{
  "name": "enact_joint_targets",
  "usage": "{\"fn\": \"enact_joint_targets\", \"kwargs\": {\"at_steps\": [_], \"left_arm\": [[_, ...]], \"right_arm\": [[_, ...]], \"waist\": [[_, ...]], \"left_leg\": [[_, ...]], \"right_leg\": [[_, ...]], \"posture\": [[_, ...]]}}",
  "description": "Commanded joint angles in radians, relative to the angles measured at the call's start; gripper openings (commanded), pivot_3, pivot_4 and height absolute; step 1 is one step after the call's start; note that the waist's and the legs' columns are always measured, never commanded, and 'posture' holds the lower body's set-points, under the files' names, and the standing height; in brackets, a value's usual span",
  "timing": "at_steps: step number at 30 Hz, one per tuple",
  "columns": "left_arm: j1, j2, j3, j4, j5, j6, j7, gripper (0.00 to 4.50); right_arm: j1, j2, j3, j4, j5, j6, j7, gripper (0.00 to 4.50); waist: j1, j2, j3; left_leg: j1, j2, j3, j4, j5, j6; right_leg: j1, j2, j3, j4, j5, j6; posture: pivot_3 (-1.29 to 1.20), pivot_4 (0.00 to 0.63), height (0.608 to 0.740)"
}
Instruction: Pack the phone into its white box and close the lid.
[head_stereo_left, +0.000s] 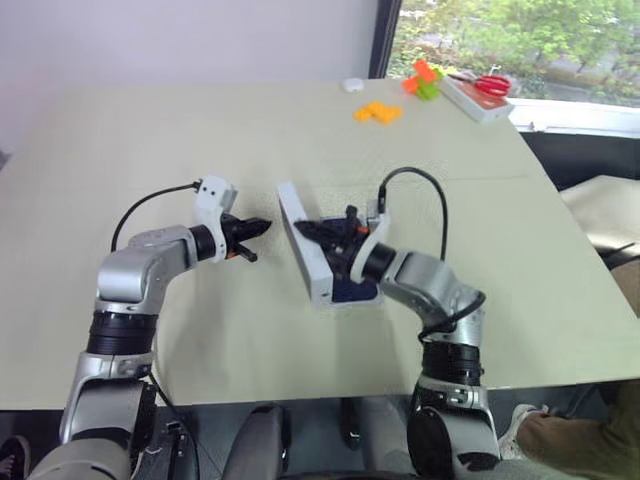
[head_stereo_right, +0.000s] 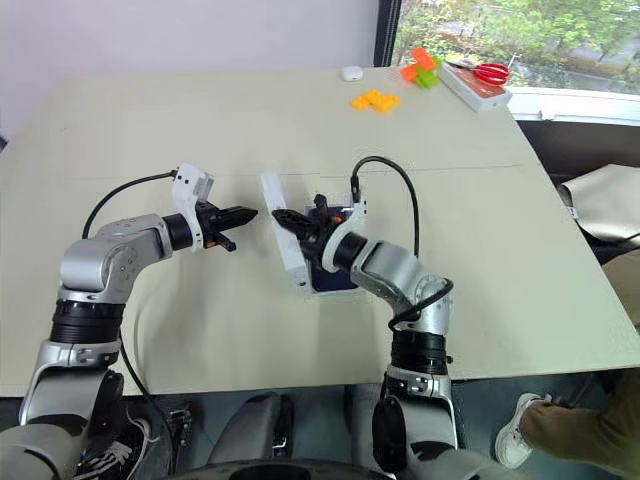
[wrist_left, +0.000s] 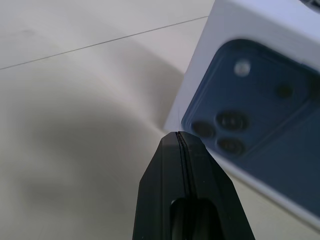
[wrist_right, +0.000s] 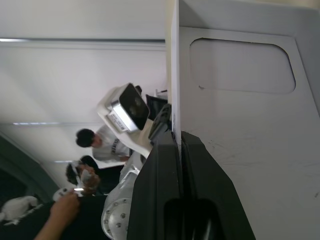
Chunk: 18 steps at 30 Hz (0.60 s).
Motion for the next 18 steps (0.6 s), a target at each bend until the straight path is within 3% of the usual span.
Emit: {"fn": "enact_joint_targets", "kwargs": {"at_steps": [1,9,18], "left_arm": [[-0.008,0.005,0.021,-0.045,-0.019,-0.023,-0.005,0.00],[0.013,0.000,0.008,-0.071,-0.019,-0.020,-0.014,0.00],[0.021,-0.007,-0.020,-0.090,-0.010,-0.026,-0.022,0.00]], "right_arm": [[-0.009,0.007,0.054,-0.054,0.073,-0.065,0.016,0.03],[0.046,-0.002,0.070,-0.049,0.014,-0.205,0.043,0.03],[0.119,-0.084,0.085,-0.027,-0.112,-0.219,0.139,0.03]], "waist": [[0.004,0.000,0.000],[0.007,0.000,0.000],[0.011,0.000,0.000]], "left_leg": [[0.001,0.001,0.000,0.000,0.000,0.000],[0.001,0.003,-0.001,0.000,0.000,0.000],[0.002,0.002,-0.001,0.000,0.000,0.000]], "right_leg": [[0.001,0.002,0.000,0.000,0.000,0.000],[0.001,0.006,0.001,0.000,0.000,0.000],[0.002,0.006,0.002,0.001,0.000,0.000]], "posture": [[0.00,0.150,0.740],[0.00,0.150,0.740],[0.00,0.150,0.740]]}}
